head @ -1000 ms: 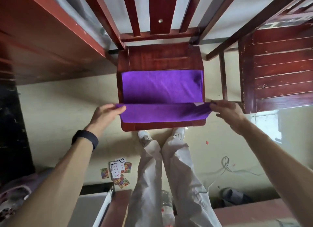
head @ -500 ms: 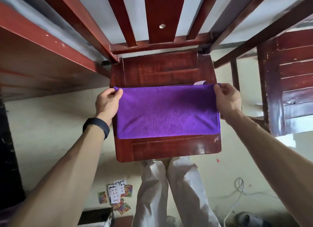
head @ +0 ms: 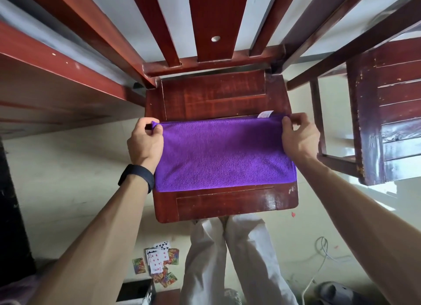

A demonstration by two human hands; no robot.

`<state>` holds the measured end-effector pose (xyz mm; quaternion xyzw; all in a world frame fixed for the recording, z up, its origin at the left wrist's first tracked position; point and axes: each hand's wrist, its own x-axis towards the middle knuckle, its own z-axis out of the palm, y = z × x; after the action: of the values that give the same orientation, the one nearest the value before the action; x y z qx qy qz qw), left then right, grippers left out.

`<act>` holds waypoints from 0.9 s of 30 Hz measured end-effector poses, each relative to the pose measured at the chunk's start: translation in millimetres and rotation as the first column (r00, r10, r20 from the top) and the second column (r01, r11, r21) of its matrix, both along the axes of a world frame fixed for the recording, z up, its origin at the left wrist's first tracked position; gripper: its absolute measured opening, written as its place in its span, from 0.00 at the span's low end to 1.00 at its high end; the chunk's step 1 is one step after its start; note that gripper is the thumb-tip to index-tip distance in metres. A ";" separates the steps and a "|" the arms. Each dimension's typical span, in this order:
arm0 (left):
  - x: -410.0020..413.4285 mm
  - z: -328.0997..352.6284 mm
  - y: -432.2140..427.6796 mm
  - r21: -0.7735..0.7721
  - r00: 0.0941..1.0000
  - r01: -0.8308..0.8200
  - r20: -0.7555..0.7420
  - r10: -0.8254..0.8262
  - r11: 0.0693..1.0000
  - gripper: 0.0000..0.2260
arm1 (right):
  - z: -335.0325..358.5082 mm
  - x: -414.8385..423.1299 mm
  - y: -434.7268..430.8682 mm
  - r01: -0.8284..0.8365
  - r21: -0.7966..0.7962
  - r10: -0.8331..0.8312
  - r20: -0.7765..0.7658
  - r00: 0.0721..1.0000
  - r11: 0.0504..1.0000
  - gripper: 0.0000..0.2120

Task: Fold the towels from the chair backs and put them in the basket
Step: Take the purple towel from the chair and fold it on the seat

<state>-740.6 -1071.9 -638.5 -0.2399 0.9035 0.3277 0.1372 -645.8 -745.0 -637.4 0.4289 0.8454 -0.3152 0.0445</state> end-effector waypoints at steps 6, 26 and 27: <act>3.7 -0.5 6.0 -0.081 0.999 -0.026 -0.027 0.024 0.996 0.06 | -1.7 -1.0 -0.3 0.008 0.010 -0.008 -0.016 1.000 1.000 0.13; 57.7 -0.7 27.1 -0.468 0.829 0.357 -0.241 -0.505 0.809 0.21 | 8.0 24.3 -44.9 -0.180 0.333 0.233 -0.126 0.964 0.925 0.19; 69.8 -5.7 31.4 -0.483 0.767 0.450 -0.220 -0.602 0.751 0.23 | 5.2 30.5 -58.2 -0.304 0.366 0.365 -0.108 0.925 0.879 0.19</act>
<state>-670.8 -1040.5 -644.3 0.0712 0.9903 0.1195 0.0038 -615.3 -803.1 -632.2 0.2477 0.9493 -0.1871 -0.0508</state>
